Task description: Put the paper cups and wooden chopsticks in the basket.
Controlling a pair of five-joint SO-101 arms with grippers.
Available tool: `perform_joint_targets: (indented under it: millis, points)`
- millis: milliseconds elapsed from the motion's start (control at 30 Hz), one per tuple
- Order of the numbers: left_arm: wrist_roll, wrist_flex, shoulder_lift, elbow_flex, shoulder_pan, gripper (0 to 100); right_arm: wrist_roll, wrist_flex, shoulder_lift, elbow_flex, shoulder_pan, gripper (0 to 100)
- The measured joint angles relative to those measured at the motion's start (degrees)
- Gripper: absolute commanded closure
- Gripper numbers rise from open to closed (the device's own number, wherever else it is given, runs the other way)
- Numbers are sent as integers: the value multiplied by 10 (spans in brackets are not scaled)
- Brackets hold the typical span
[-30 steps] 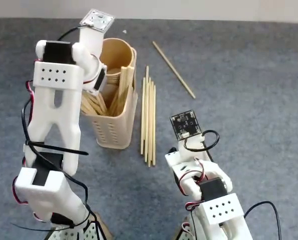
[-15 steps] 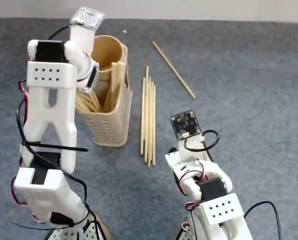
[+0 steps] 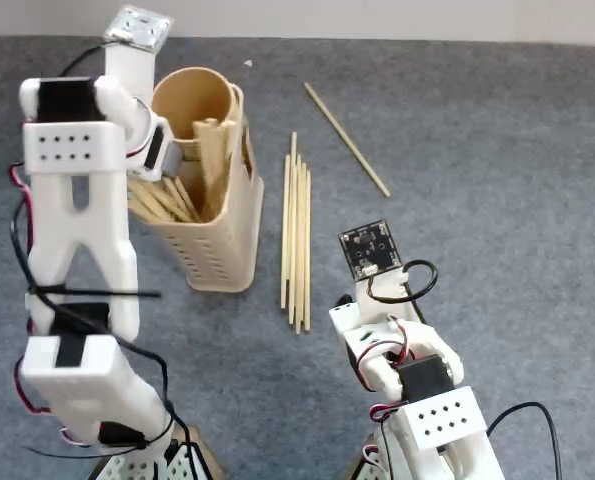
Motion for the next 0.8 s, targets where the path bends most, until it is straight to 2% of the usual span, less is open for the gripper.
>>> perform_joint_targets:
  millis: [433,567,800]
  points:
    - [-2,1,-204,-117,-7,779,0,0,0,0,0,868]
    - [-2,-3,-239,-128,-90,779,0,0,0,0,0,868]
    - [63,-88,-151,-2,-323,779,0,-20,0,-9,0,868]
